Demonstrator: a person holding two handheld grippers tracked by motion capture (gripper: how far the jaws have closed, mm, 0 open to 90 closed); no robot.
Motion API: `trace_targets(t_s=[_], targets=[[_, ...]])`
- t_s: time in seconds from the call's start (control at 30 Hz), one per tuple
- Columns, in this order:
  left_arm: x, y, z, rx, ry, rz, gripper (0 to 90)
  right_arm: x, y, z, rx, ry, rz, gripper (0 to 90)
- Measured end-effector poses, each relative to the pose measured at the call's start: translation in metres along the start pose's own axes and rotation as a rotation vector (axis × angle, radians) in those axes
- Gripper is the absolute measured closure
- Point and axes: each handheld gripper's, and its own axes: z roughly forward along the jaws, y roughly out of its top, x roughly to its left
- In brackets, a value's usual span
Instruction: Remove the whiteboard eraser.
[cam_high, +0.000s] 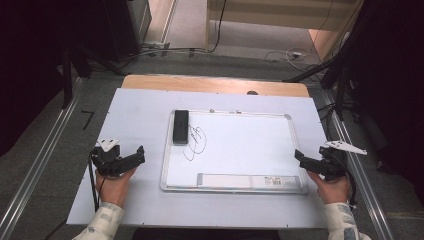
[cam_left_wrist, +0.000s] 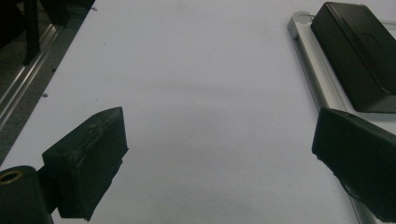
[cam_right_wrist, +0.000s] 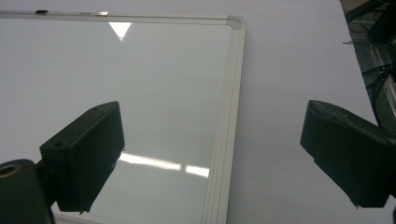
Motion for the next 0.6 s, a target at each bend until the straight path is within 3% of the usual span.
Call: trace_targets(t_s=[0.4, 0.6], targets=[[-0.008, 0.007, 0.002, -0.003, -0.01, -0.002, 5.3, 0.002, 0.0, 0.001, 0.003, -0.002, -0.01, 5.1], [-0.028, 0.02, 0.011, -0.018, -0.045, -0.017, 5.8, 0.002, 0.0, 0.002, 0.005, -0.005, -0.006, 5.1]])
